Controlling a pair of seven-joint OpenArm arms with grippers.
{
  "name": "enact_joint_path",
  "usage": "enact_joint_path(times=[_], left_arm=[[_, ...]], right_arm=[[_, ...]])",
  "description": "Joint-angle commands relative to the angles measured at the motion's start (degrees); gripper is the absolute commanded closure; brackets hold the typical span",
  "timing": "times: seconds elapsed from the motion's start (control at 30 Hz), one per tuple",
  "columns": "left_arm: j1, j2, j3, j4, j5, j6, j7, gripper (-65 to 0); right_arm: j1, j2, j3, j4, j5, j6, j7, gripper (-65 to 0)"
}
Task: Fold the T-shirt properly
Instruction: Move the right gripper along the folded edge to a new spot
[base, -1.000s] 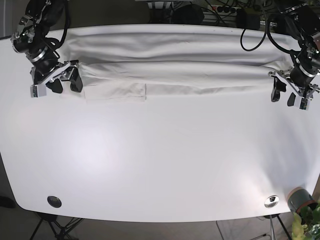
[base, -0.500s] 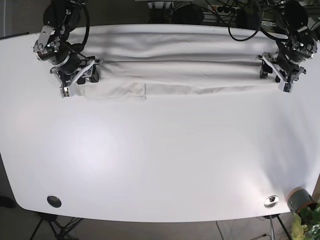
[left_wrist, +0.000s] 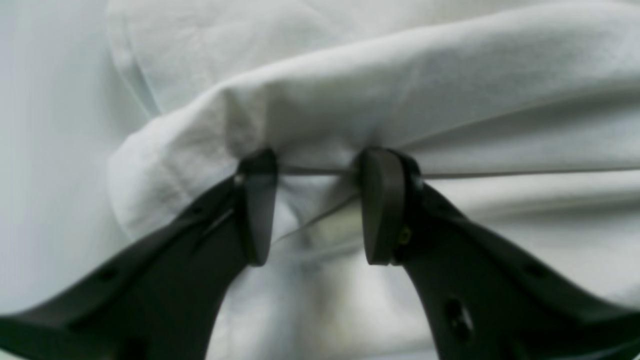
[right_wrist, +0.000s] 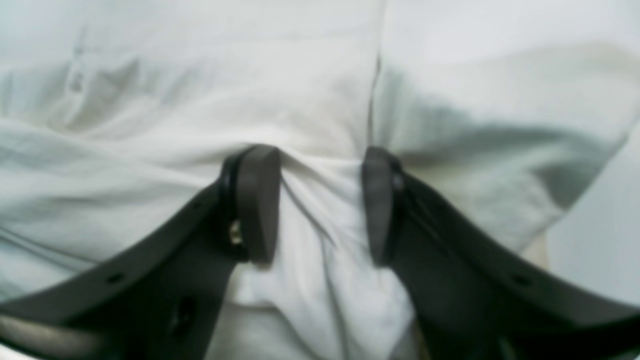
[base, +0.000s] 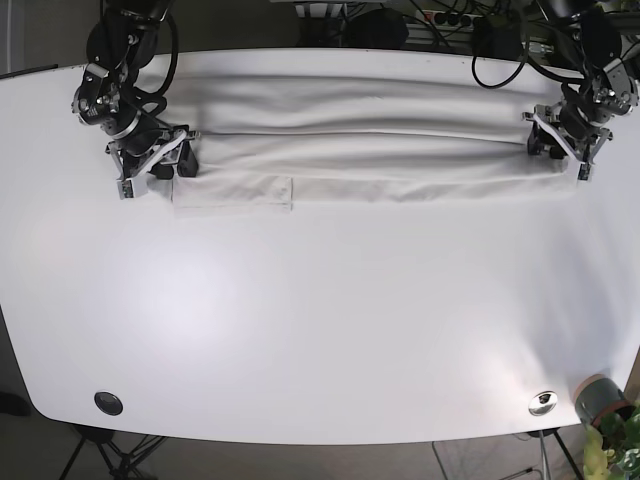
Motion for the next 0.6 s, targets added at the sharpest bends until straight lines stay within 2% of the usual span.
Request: enact_joint_path(times=[0.0, 0.23, 0.43, 0.57], left_arm=[[-1.65, -0.86, 2.02, -1.58, 0.38, -0.19, 1.33, -24.6], [-7.28, -0.86, 3.69, -6.32, 0.38, -0.19, 1.33, -24.6], [-7.45, -0.86, 3.78, -6.32, 0.38, -0.19, 1.41, -24.6], [-7.45, -0.86, 3.78, -6.41, 0.38, -0.19, 1.41, -24.6]], right_arm=[[2.0, 2.17, 0.07, -3.38, -1.78, -0.93, -0.11, -26.3], [10.0, 6.13, 0.07, -12.7, -1.52, -0.93, 2.44, -26.3], [12.9, 7.54, 0.07, -10.5, -1.17, -0.93, -0.29, -27.0], [14.04, 7.54, 0.07, -6.2, -1.17, -0.93, -3.54, -35.2]])
